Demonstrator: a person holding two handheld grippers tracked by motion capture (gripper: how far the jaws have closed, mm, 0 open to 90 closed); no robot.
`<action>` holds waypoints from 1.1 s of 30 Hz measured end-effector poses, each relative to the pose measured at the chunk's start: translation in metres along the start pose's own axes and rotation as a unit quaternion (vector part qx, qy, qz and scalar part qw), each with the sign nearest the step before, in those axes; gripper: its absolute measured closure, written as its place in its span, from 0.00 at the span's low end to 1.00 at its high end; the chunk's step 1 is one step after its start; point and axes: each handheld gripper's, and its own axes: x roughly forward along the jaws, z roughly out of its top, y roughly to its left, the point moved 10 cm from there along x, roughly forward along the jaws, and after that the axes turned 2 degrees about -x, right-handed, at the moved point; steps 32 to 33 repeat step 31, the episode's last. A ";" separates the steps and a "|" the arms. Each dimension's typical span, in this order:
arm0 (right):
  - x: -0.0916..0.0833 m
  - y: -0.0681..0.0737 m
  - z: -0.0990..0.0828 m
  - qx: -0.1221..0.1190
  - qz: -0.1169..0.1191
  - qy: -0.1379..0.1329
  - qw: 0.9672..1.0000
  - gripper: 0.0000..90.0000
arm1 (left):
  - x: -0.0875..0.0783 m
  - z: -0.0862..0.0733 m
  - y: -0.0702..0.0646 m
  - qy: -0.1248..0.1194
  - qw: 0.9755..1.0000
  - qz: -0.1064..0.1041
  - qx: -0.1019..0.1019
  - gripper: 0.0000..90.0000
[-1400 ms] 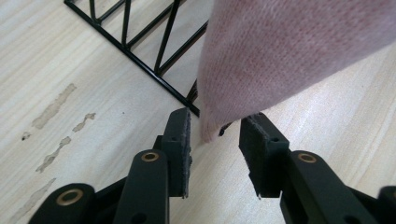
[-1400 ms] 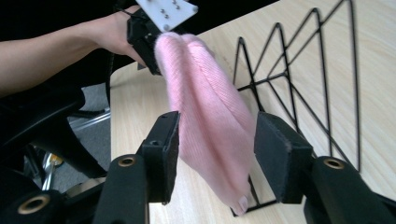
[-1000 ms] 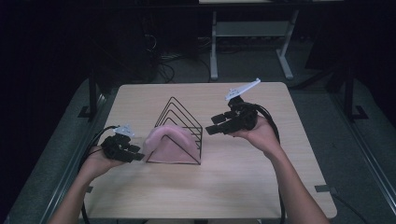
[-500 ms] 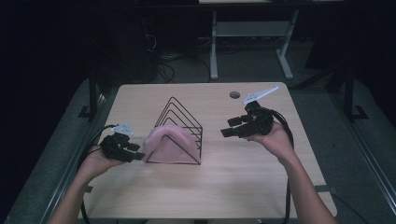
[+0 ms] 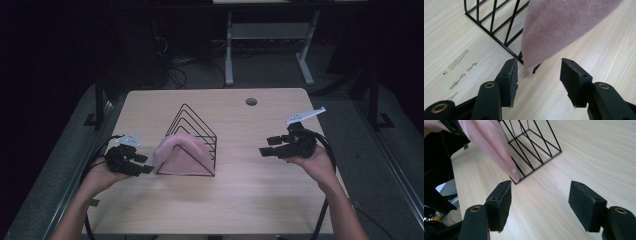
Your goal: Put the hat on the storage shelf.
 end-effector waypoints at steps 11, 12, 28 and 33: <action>-0.017 -0.016 -0.052 0.027 -0.028 0.007 0.999 0.34 | 0.002 -0.005 -0.003 -0.006 1.000 0.004 -0.009 0.46; -0.017 -0.016 -0.052 0.027 -0.028 0.007 0.999 0.34 | 0.002 -0.005 -0.003 -0.006 1.000 0.004 -0.009 0.46; -0.030 0.006 -0.120 0.040 -0.062 -0.031 0.997 0.30 | 0.005 -0.012 -0.017 -0.069 0.997 0.010 -0.036 0.40; -0.028 0.014 -0.127 0.037 -0.057 -0.061 0.996 0.31 | 0.006 -0.015 -0.016 -0.064 0.997 0.011 -0.034 0.40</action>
